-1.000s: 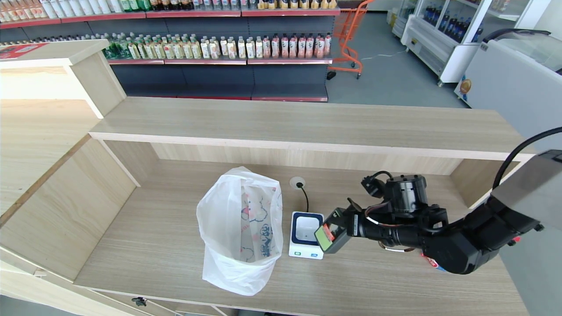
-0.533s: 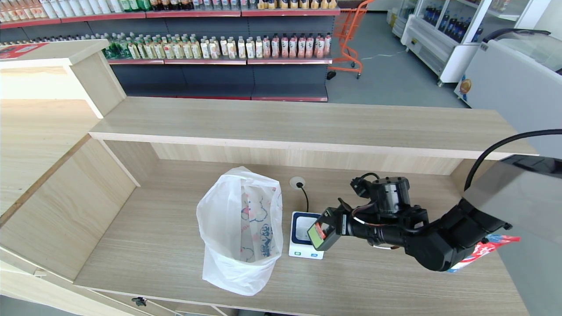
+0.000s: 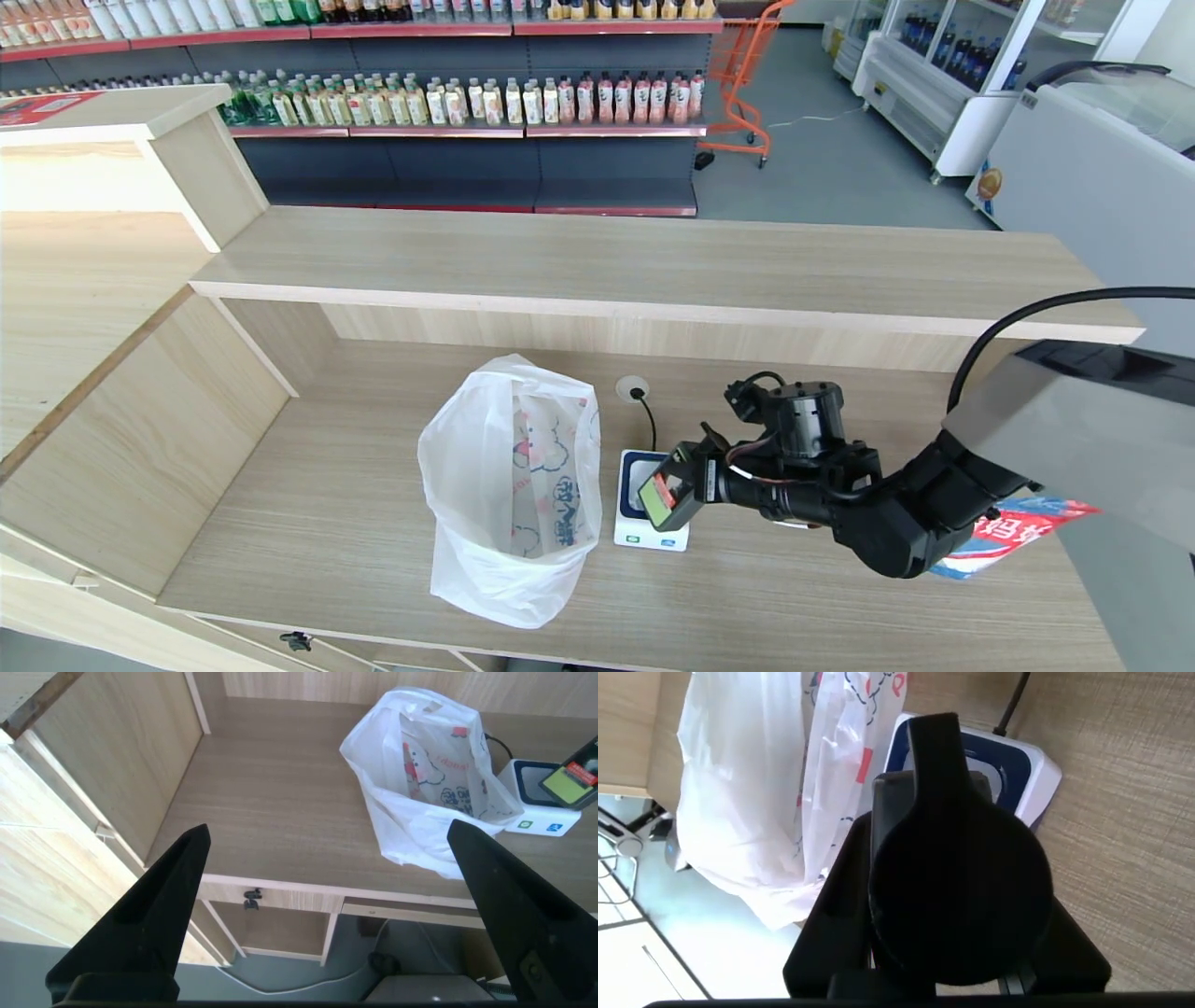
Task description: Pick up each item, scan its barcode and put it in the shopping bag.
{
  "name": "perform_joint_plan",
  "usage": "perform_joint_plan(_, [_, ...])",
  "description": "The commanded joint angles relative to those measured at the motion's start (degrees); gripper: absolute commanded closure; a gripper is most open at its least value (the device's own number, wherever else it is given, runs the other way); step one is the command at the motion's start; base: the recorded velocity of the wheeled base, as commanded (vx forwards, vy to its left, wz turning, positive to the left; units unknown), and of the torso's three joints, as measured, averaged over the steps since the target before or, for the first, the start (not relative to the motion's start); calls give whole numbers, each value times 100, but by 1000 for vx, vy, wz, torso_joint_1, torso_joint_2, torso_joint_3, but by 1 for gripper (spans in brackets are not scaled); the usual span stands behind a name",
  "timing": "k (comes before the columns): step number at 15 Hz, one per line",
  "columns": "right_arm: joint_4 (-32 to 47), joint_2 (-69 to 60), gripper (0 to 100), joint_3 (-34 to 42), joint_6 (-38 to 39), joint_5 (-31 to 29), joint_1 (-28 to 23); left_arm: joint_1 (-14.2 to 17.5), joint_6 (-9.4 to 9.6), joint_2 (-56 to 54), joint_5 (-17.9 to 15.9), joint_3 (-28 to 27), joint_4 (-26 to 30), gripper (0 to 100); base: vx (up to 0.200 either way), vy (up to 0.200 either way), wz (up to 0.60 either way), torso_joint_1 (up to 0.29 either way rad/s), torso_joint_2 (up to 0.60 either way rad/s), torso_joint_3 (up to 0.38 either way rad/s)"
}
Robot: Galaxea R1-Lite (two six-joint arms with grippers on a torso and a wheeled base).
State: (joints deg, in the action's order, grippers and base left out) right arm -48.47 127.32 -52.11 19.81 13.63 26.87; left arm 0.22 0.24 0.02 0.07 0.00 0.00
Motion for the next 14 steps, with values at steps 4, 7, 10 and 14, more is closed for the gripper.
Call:
perform_joint_plan(4, [-295,-304,100,0,295,-71,20,4,2,-2,1,0,0,0,0,0,0,0,0,0])
perform_joint_plan(7, [-251,-1658,100,254,665,-62,-41,4,2,-2,1,0,0,0,0,0,0,0,0,0])
perform_joint_plan(10, [224,-3011,100,1037,-460,-71,-208,-4,2,-2,1,0,0,0,0,0,0,0,0,0])
perform_joint_plan(14, [329,-3811,100,1889,-1005,-27,-577,4,2,-2,1,0,0,0,0,0,0,0,0,0])
